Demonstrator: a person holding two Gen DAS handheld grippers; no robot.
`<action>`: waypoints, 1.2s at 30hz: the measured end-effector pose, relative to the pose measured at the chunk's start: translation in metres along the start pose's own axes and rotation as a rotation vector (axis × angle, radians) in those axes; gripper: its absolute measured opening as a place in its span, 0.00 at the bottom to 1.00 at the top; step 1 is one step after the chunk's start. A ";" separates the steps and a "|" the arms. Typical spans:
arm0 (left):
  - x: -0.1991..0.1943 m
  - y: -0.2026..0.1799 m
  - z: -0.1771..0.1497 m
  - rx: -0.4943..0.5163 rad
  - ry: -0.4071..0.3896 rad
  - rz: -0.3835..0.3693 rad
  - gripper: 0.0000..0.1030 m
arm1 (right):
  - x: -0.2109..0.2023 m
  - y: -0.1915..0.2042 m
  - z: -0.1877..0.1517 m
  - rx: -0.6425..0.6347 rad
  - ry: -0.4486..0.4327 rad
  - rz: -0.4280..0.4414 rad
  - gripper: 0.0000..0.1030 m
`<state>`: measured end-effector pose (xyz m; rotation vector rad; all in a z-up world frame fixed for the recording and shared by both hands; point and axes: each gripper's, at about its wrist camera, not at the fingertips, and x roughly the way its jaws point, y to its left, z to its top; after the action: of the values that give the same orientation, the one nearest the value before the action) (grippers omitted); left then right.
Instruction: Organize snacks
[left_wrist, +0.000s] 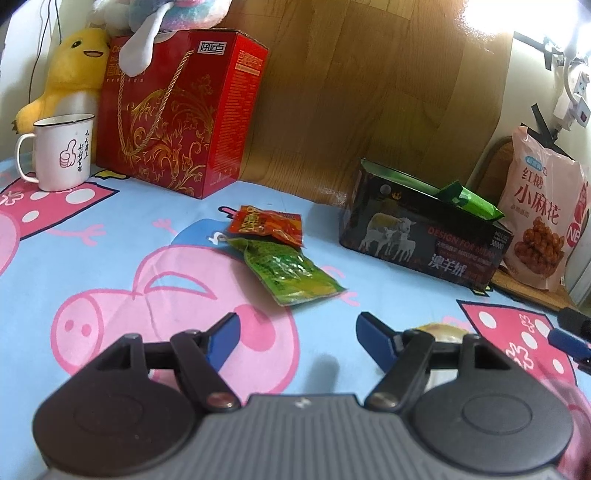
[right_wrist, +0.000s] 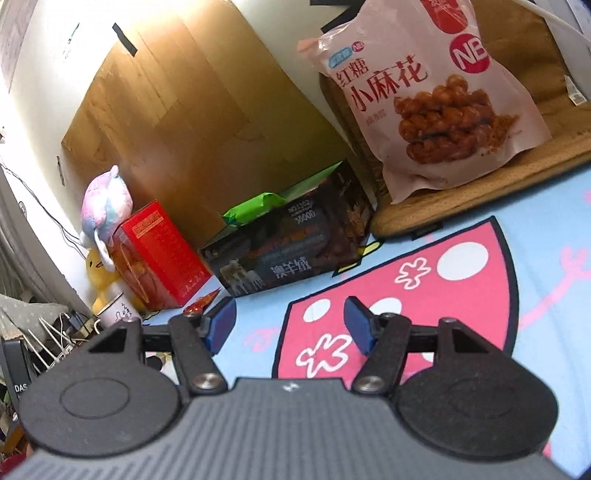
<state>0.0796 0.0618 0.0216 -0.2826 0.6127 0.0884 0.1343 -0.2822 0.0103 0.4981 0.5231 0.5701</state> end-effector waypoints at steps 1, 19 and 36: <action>0.000 0.000 0.000 0.001 -0.001 0.000 0.69 | 0.000 0.003 -0.001 -0.016 0.005 0.003 0.65; -0.001 0.000 0.001 -0.003 -0.011 -0.007 0.70 | 0.002 0.013 -0.002 -0.088 0.012 -0.011 0.68; -0.001 0.000 0.001 -0.008 -0.018 -0.028 0.74 | 0.003 0.013 -0.003 -0.085 0.012 -0.007 0.72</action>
<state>0.0789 0.0621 0.0230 -0.2982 0.5903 0.0663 0.1299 -0.2703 0.0148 0.4117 0.5100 0.5866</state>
